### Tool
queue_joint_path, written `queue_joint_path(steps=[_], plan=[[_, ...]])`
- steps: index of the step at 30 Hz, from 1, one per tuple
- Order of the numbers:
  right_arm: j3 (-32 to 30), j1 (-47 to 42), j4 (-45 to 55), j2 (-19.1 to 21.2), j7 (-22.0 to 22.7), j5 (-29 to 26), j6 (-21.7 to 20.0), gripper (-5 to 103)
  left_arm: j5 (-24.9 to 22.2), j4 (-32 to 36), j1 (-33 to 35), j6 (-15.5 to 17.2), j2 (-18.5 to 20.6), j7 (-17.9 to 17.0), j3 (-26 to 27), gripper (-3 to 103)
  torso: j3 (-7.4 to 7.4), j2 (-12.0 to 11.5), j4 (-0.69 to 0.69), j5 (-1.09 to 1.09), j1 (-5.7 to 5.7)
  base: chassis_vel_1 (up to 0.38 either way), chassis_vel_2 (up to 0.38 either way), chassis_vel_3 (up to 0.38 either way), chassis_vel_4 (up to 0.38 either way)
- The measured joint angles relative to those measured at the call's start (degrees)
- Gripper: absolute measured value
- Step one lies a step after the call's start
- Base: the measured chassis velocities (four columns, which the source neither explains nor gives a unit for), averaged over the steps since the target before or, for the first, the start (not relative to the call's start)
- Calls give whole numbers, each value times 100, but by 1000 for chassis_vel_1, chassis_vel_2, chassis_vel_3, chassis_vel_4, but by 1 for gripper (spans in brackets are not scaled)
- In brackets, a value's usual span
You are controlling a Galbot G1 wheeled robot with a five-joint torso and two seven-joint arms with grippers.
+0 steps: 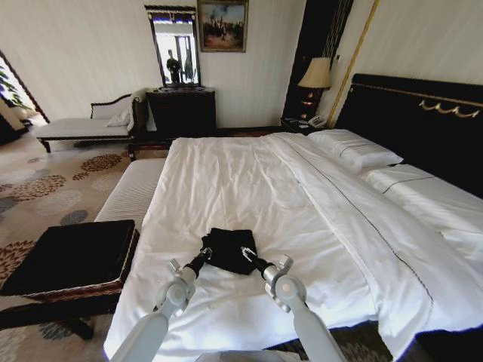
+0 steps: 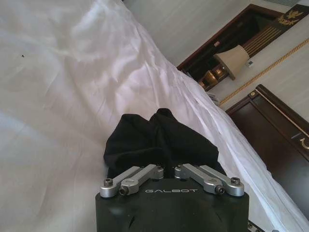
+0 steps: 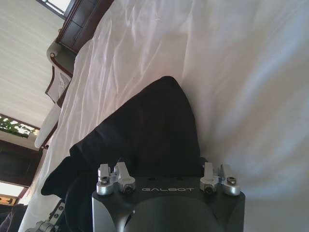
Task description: Fold the clothes on the bed and place them into the basket.
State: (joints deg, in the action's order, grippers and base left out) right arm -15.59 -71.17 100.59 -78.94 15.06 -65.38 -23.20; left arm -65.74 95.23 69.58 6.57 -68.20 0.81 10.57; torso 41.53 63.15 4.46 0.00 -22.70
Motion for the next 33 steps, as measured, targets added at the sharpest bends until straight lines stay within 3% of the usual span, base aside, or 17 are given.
queue_joint_path(steps=[3,5,11,13,16,24,33], plan=[[36,-2,-2,-2,-45,129,42,48,93,16,12,-82,23,29,-5,4,0,0,0,0,0,0,0,0,0],[41,-2,-1,-3,-48,140,45,48,101,27,15,-92,28,31,-3,4,0,0,0,0,0,0,0,0,0],[64,-19,58,-4,-69,206,49,21,131,51,28,-134,34,32,7,4,0,0,0,0,0,0,0,0,0],[65,-22,66,-2,-70,208,48,21,138,44,26,-140,31,32,4,4,0,0,0,0,0,0,0,0,0],[65,-44,103,4,-70,219,49,8,213,9,13,-214,-2,32,-35,4,0,0,0,0,0,0,0,0,0],[67,-62,189,6,-70,298,49,7,305,93,67,-251,26,-3,-43,4,0,0,0,0,0,0,0,0,0],[183,-248,775,110,-85,1184,433,7,422,1064,479,-212,281,-161,302,4,0,0,0,0,0,0,0,0,0]])
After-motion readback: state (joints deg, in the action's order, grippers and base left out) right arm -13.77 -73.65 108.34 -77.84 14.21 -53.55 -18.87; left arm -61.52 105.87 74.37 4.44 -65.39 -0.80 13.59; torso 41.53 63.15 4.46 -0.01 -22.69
